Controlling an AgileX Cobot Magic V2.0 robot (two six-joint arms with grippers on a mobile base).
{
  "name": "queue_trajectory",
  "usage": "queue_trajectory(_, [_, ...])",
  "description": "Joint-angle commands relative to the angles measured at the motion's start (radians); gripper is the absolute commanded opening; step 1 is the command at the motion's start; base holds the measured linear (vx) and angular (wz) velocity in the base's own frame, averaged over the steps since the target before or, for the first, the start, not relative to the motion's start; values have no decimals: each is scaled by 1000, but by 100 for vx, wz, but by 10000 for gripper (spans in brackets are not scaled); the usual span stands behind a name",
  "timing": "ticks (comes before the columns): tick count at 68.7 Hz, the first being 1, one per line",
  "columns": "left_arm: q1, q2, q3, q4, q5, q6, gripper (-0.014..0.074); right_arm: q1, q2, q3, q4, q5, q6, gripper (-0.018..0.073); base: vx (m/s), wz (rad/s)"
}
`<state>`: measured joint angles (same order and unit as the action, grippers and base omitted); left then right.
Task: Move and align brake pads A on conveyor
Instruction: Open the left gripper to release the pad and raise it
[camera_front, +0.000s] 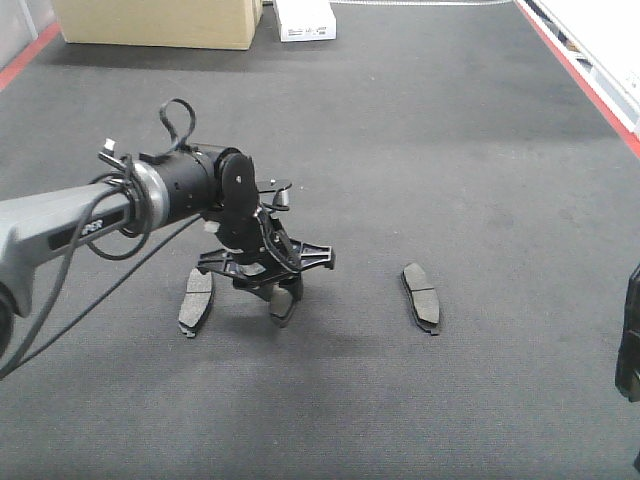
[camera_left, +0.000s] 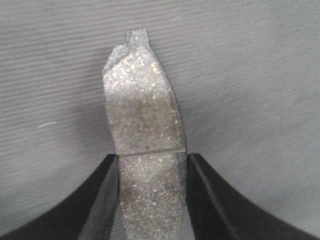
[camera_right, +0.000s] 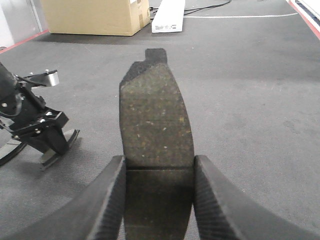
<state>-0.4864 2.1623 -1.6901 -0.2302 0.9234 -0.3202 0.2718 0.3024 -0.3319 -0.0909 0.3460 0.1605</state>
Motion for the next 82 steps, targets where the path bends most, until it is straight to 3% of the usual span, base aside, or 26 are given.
queue_trajectory(1, [-3, -47, -31, -22, -27, -33, 114, -3, 9, -32, -10, -98, -9, -4, 0, 0])
queue_trajectory(23, [-3, -39, -31, 28, -2, -35, 182, -3, 9, -32, -10, -98, -9, -4, 0, 0])
queue_trajectory(52, [-3, -42, -32, 52, -1, -55, 428, -3, 9, -32, -10, -98, -9, -4, 0, 0])
queue_trajectory(63, [-3, -89, -37, 147, -35, -55, 470, -3, 9, -32, -10, -98, -9, -4, 0, 0])
queue_trajectory(82, [-25, -245, -36, 377, -31, -50, 447, -3, 9, -32, -10, -98, -9, -4, 0, 0])
